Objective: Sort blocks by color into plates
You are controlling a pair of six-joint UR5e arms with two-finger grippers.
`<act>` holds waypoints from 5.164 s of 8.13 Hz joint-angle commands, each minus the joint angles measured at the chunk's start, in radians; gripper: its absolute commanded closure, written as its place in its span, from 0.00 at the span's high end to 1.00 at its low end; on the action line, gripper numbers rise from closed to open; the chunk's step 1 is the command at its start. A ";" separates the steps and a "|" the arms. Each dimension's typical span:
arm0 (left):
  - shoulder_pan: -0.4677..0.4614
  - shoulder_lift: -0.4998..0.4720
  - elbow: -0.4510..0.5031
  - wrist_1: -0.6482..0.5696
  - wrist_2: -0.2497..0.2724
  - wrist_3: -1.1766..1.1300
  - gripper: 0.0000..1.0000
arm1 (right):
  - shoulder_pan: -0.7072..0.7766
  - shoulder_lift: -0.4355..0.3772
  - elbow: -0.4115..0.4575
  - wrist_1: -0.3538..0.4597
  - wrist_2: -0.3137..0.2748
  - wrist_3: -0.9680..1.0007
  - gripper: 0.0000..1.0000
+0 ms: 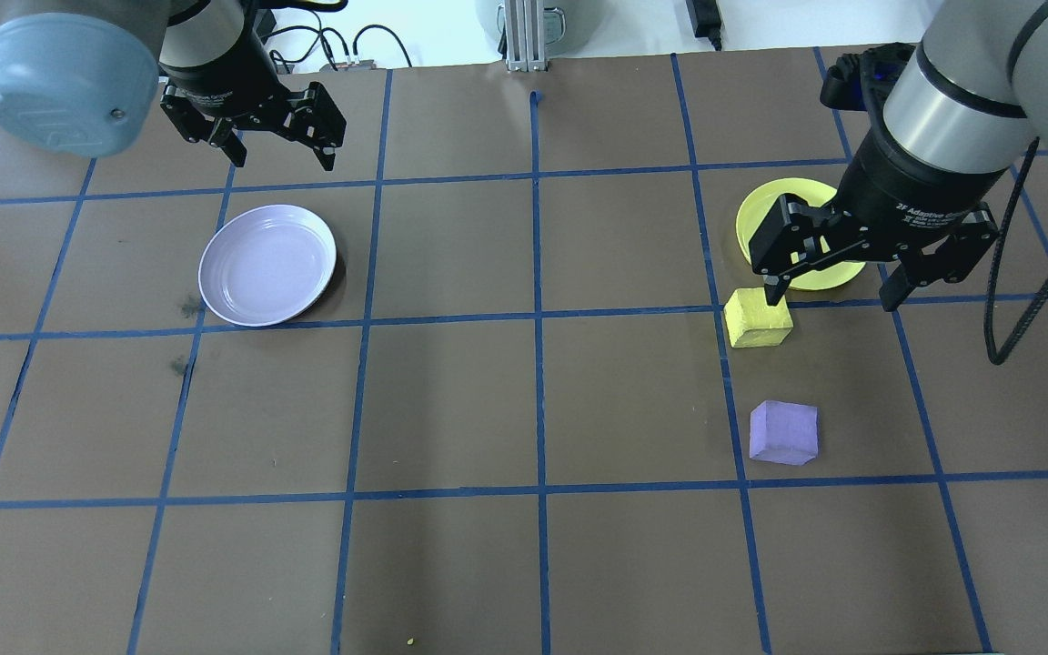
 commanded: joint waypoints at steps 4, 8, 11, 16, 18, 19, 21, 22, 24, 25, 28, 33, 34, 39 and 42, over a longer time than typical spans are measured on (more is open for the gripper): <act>-0.001 0.063 -0.004 -0.050 0.002 -0.001 1.00 | -0.008 0.119 0.002 -0.159 -0.004 -0.025 1.00; 0.000 0.057 -0.006 -0.049 0.002 0.001 1.00 | -0.010 0.452 0.022 -0.469 -0.104 -0.146 1.00; 0.000 0.054 -0.006 -0.049 0.002 -0.001 1.00 | -0.037 0.546 0.129 -0.678 -0.147 -0.199 1.00; 0.002 0.054 -0.007 -0.049 0.000 0.001 1.00 | -0.050 0.566 0.156 -0.655 -0.098 -0.205 0.79; 0.002 0.054 -0.007 -0.049 0.000 0.001 1.00 | -0.050 0.554 0.156 -0.646 -0.096 -0.188 0.22; 0.002 0.054 -0.007 -0.049 0.000 0.001 1.00 | -0.050 0.551 0.153 -0.625 -0.096 -0.186 0.20; 0.002 0.049 -0.007 -0.049 -0.001 0.001 1.00 | -0.051 0.548 0.101 -0.576 -0.095 -0.170 0.23; 0.002 0.048 -0.007 -0.049 -0.001 0.001 1.00 | -0.054 0.551 0.034 -0.522 -0.096 -0.170 0.24; 0.002 0.045 -0.007 -0.049 -0.001 0.001 1.00 | -0.085 0.595 -0.111 -0.473 -0.098 -0.171 0.27; 0.002 0.045 -0.013 -0.046 0.002 0.001 1.00 | -0.113 0.618 -0.152 -0.470 -0.092 -0.174 0.27; 0.002 0.046 -0.036 -0.036 0.000 0.001 1.00 | -0.162 0.736 -0.254 -0.485 -0.043 -0.179 0.27; 0.002 0.048 -0.038 -0.036 -0.001 0.001 1.00 | -0.162 0.700 -0.231 -0.476 -0.050 -0.174 1.00; 0.002 0.049 -0.036 -0.036 0.000 0.001 1.00 | -0.162 0.656 -0.210 -0.424 -0.046 -0.173 1.00; 0.002 0.056 -0.036 -0.036 0.000 0.001 1.00 | -0.144 0.371 0.231 -0.430 -0.004 -0.067 1.00; 0.000 0.063 -0.036 -0.036 0.000 0.002 1.00 | -0.137 0.333 0.451 -0.593 -0.018 -0.054 1.00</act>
